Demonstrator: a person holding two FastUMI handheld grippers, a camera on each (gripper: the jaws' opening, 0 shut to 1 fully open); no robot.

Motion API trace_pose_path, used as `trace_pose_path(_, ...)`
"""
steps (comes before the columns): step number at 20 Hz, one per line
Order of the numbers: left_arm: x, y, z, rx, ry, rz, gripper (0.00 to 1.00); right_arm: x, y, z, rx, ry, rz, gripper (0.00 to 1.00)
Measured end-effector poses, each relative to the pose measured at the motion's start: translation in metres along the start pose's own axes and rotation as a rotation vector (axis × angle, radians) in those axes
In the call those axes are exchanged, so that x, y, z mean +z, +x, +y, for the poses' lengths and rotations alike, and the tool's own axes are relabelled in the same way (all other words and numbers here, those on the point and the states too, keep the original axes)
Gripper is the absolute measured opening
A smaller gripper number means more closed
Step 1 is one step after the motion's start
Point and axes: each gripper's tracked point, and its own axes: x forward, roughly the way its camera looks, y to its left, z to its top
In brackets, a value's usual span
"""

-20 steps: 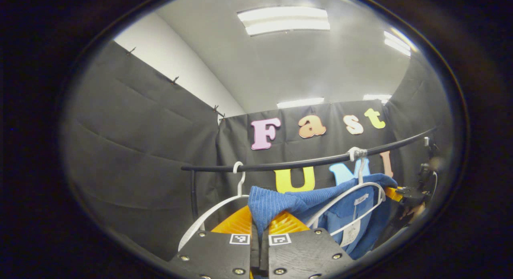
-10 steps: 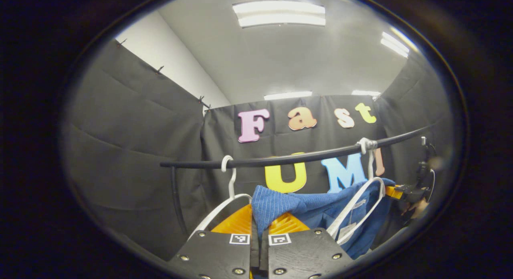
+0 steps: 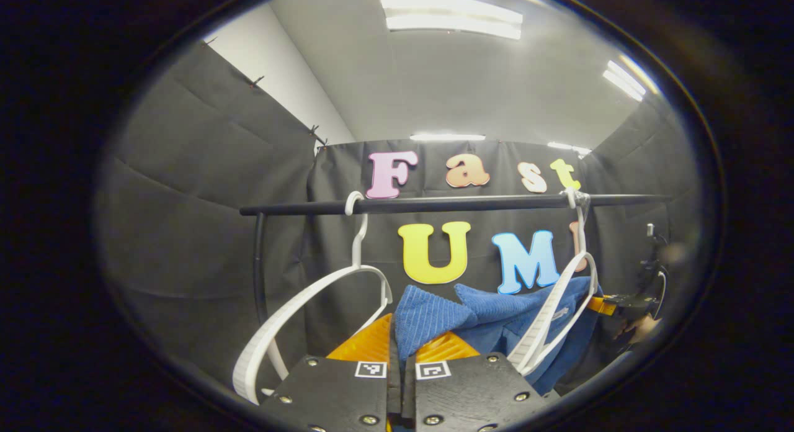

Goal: Grasp the clothes on the hanger with both hands and then place them into the laundry hamper below.

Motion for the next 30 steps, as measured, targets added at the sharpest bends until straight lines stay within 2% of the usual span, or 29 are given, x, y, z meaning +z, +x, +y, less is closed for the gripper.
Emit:
trace_pose_path(2, -0.001, -0.004, -0.001, -0.001, -0.014, 0.006, 0.02, -0.003, 0.006, -0.001, -0.004, 0.022, 0.016, 0.03)
trace_pose_path(5, 0.018, -0.003, -0.007, -0.006, 0.01, -0.04, 0.02, 0.008, 0.009, 0.0, -0.007, 0.027, -0.024, 0.03)
trace_pose_path(10, -0.016, -0.001, -0.002, 0.028, -0.024, 0.02, 0.02, -0.03, 0.002, -0.001, -0.004, 0.049, 0.069, 0.03)
trace_pose_path(13, -0.039, -0.023, 0.007, 0.069, -0.049, 0.057, 0.02, -0.049, -0.021, 0.003, 0.02, 0.032, 0.106, 0.03)
trace_pose_path(18, -0.065, -0.079, 0.016, 0.134, -0.077, 0.079, 0.02, -0.057, -0.061, 0.018, 0.089, 0.035, 0.126, 0.03)
trace_pose_path(19, -0.066, -0.093, 0.015, 0.136, -0.081, 0.08, 0.07, -0.057, -0.07, 0.021, 0.101, 0.036, 0.131, 0.03)
trace_pose_path(20, -0.066, -0.104, 0.013, 0.134, -0.085, 0.079, 0.02, -0.055, -0.079, 0.024, 0.111, 0.035, 0.133, 0.03)
trace_pose_path(24, -0.055, -0.135, 0.0, 0.098, -0.106, 0.067, 0.02, -0.038, -0.122, 0.037, 0.117, 0.038, 0.126, 0.03)
trace_pose_path(30, -0.042, -0.169, -0.04, -0.027, -0.148, 0.055, 0.0, -0.018, -0.193, 0.063, 0.121, 0.043, 0.119, 0.03)
